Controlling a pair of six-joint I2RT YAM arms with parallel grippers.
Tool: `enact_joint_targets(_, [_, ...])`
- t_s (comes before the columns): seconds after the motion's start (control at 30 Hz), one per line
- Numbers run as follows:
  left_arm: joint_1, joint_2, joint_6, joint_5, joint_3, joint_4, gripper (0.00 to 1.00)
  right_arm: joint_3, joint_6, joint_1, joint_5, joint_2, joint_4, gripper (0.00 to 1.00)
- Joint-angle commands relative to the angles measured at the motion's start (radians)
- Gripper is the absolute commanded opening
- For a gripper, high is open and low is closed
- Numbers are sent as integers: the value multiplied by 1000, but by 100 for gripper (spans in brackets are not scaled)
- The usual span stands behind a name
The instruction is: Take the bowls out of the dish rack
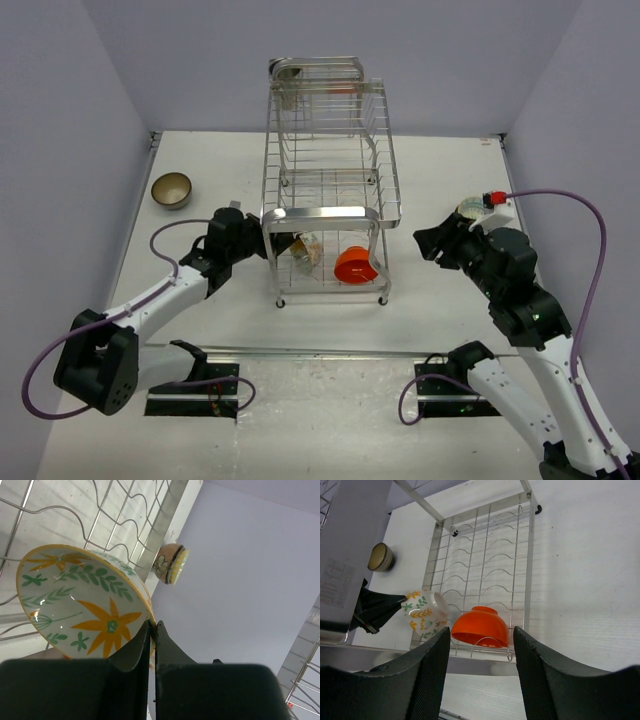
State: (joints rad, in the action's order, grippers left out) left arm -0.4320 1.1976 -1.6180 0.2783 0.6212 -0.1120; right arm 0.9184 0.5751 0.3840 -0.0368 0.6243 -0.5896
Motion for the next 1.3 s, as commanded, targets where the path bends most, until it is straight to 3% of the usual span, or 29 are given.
enact_joint_targets(0.0, [7,16,32,42,-18,-78,0,42,-17,-5,-28,5,-16,54])
enact_joint_targets(0.63, [7,0,38,65,-14,-110,0,42,-20,-5,-29,6,-19,55])
enact_joint_targets(1.27, [59,-52,21,182,-93,-348,0,85,-46,-5,-71,12,-50,55])
